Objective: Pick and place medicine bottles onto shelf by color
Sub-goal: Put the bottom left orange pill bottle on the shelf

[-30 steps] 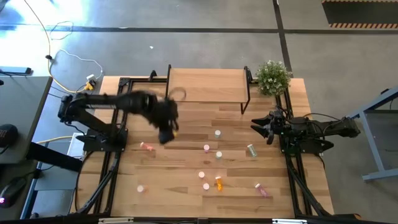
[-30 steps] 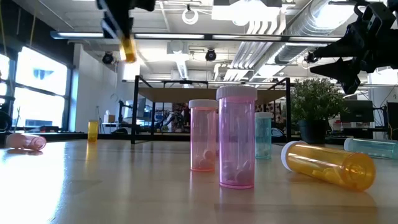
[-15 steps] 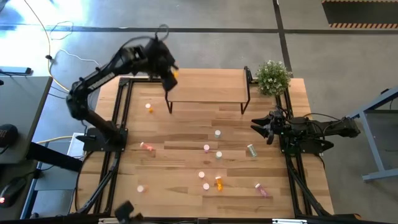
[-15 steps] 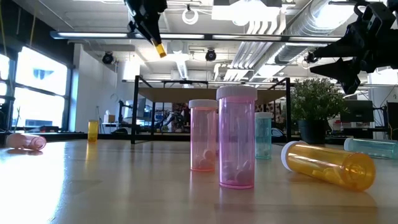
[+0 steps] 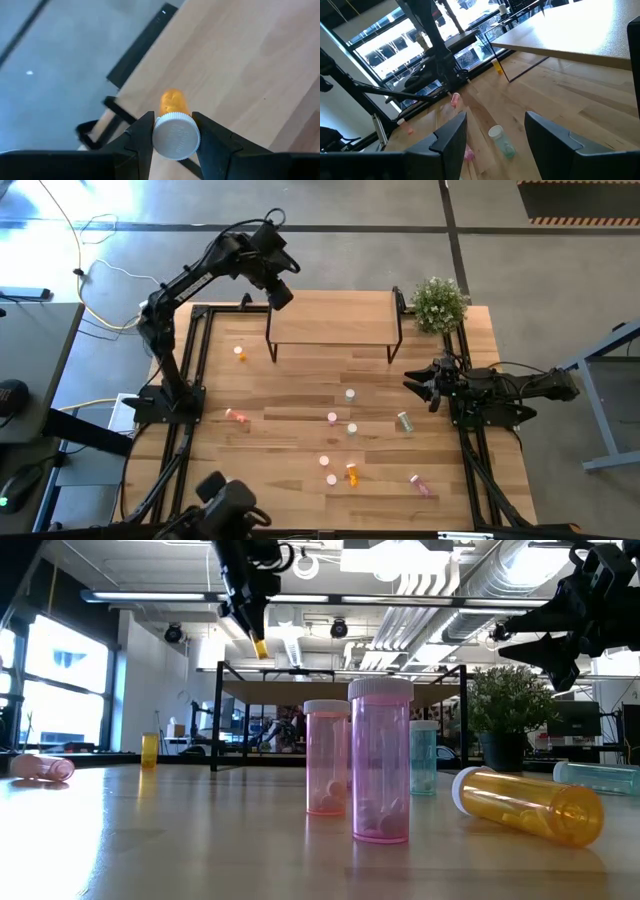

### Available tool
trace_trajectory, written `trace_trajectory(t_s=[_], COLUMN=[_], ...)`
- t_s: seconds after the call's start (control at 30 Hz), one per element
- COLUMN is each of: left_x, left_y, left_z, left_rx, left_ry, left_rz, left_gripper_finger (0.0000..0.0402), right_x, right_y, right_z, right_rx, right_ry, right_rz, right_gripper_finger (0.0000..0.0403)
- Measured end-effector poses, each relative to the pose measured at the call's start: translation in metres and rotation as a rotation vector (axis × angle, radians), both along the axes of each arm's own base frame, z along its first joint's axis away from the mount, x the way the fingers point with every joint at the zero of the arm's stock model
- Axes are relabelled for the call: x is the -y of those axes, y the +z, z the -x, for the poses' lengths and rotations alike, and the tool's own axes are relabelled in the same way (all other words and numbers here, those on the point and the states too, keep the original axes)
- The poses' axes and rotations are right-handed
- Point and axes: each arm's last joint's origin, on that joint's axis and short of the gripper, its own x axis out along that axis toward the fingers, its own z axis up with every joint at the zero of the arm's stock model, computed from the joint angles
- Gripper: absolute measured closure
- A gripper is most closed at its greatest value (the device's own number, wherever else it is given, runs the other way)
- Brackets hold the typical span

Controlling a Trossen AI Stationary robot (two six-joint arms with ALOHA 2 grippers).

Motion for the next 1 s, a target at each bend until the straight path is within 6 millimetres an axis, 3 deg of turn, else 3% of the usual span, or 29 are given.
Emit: trace_trajectory(t_s=[0.23, 0.43, 0.6, 1.0], left_x=[-0.010, -0.013, -0.015, -0.017], left_y=[-0.024, -0.032, -0.044, -0.045], left_z=[-0.010, -0.013, -0.021, -0.022], left_rx=[-0.050, -0.058, -0.066, -0.099], left_ry=[-0.001, 0.012, -0.004, 0.010], left_rz=[0.096, 0.127, 0.168, 0.133], left_gripper_finger=[0.0286, 0.0286, 0.0286, 0.0286], right_x=[0.000, 0.000, 0.000, 0.000], right_y=[0.000, 0.000, 0.000, 0.000], right_z=[0.000, 0.000, 0.000, 0.000], right_rx=[0.000, 0.001, 0.034, 0.039], right_ry=[-0.001, -0.003, -0.017, -0.020], right_rz=[0.000, -0.002, -0.126, -0.145], right_gripper_finger=[0.0212, 0.0212, 0.0212, 0.0212])
